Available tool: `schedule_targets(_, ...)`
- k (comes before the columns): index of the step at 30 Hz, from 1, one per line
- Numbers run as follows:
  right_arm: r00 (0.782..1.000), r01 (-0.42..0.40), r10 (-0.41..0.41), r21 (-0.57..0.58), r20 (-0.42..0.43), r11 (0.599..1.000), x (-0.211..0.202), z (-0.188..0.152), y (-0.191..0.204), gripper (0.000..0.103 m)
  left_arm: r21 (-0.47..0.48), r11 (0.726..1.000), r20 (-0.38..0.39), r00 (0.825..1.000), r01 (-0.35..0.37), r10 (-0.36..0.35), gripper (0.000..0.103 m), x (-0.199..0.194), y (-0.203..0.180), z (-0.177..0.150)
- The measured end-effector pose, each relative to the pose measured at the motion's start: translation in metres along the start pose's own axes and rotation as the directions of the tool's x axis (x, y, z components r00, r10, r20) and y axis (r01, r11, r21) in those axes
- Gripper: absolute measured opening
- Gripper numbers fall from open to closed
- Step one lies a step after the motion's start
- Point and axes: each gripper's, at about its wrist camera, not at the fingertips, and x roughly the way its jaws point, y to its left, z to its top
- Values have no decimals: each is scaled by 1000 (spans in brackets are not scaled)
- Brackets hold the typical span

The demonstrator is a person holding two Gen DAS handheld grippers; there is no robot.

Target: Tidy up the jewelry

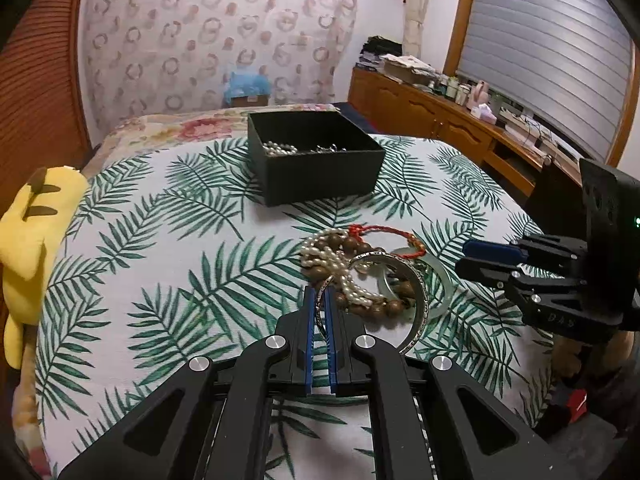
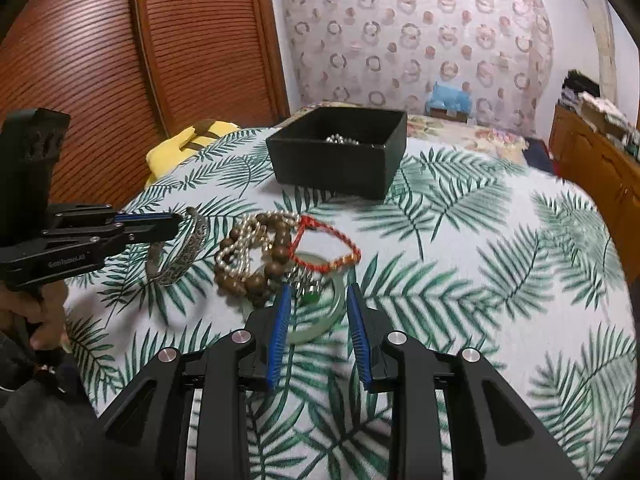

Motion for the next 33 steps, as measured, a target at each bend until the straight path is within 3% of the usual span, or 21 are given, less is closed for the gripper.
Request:
schedule_targets(11,998,-16,10,-99,-62,995,29,20,14,31,-21,1000,33,999,-9,10,4,-9,13,1)
schedule_targets(22,993,29,-50,-182,-111,983,46,24,14,31,-30,1000,37,999,-10,11,4,-10,18,0)
schedule_targets(29,995,22,-36,-160,-89,987,42,26,4,5,-28,1000,37,999,-9,10,4,-10,18,1)
schedule_targets(33,997,22,-34,-153,-75,988,39,30,1,4,-22,1000,37,999,-12,12,4,-8,16,6)
